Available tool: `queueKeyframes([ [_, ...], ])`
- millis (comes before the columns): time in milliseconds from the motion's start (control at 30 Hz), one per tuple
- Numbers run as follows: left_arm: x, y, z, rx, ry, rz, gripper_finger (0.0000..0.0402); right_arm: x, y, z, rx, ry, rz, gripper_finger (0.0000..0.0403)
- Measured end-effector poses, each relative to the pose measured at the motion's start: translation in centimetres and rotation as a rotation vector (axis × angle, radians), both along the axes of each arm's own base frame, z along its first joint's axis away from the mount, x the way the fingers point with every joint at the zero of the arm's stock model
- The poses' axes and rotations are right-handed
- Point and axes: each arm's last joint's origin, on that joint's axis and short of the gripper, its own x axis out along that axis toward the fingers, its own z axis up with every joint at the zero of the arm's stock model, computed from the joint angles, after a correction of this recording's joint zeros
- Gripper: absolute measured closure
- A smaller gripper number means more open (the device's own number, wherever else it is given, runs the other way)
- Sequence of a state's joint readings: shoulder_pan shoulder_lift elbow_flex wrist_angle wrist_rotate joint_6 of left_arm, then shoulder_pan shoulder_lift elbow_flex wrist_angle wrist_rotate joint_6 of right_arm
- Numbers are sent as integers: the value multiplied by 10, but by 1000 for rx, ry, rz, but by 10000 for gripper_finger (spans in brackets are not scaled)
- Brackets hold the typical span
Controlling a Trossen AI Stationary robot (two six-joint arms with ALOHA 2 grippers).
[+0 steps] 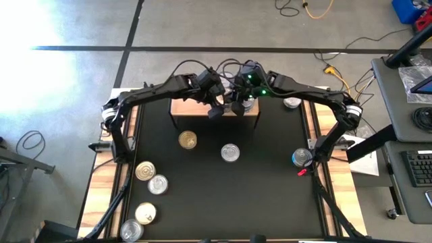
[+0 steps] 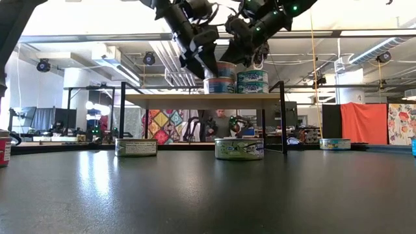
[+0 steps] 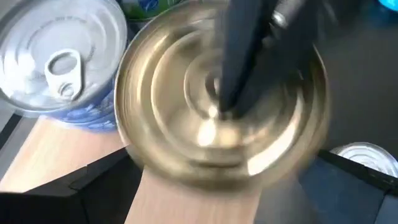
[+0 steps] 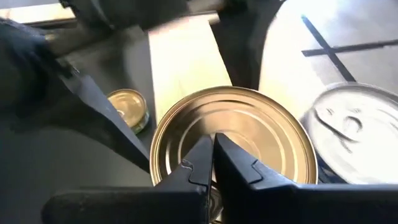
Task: Stack canned seafood by type on shelf
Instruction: Stack the top pink center tuna can on top of the pink tuna can on the shelf
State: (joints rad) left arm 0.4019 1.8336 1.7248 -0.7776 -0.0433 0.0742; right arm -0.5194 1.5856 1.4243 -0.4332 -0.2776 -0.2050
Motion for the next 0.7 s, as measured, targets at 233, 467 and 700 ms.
queueKeyframes([
  [233,-6,-3,10,29,-5,-33,19,-2,0,-6,2,24,-32,390],
  [467,-29,-13,44,60,-80,-38,19,-1,0,-7,15,13,-42,390],
  [700,-58,-38,91,85,-250,-71,19,1,0,-6,23,-10,-50,390],
])
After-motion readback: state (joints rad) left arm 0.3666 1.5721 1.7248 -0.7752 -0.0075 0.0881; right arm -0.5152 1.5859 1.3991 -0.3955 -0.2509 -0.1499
